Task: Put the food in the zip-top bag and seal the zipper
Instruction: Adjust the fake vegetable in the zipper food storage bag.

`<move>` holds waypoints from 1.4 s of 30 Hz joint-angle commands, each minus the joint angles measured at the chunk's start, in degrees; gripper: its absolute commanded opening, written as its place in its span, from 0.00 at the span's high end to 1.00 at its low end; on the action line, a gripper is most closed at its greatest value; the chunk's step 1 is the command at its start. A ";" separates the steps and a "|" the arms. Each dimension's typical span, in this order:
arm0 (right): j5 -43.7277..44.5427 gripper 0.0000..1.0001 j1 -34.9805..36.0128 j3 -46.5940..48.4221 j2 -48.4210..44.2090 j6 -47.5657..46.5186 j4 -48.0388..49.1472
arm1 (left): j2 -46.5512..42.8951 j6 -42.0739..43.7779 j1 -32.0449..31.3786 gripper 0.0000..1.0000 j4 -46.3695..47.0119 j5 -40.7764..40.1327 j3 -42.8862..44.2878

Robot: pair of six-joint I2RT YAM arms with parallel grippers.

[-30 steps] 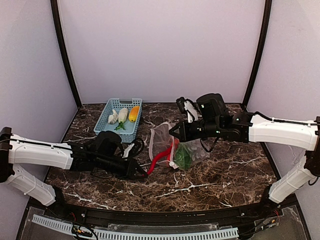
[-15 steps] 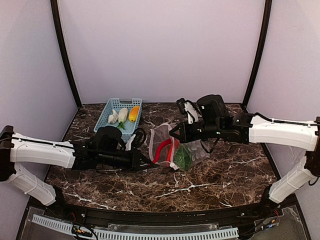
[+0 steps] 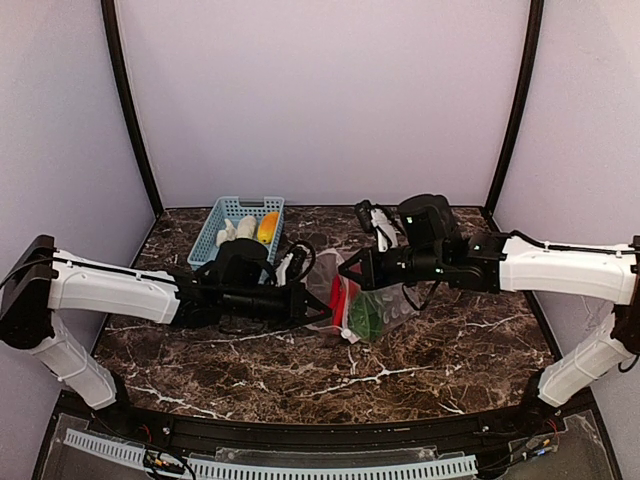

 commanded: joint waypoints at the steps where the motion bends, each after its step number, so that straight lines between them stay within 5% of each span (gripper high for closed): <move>1: -1.24 1.00 0.87 -0.94 -1.21 1.09 3.24 | 1.69 -0.63 -0.24 0.99 1.74 -0.48 3.14; 12: -1.54 1.00 1.44 -0.93 -0.78 1.60 4.42 | 7.90 -0.49 -0.24 0.99 0.42 -1.84 7.61; 23: 0.22 1.00 1.46 -1.27 -0.94 1.87 4.40 | 10.70 3.42 -0.93 0.89 -6.96 -2.92 11.02; 32: 2.31 1.00 1.46 -1.22 -0.95 1.76 3.44 | 6.62 7.19 -0.93 0.57 -12.15 -4.09 10.58; 42: 3.26 1.00 1.46 -1.24 -1.11 1.90 2.91 | -2.70 11.44 -0.85 0.46 -17.88 -5.91 7.77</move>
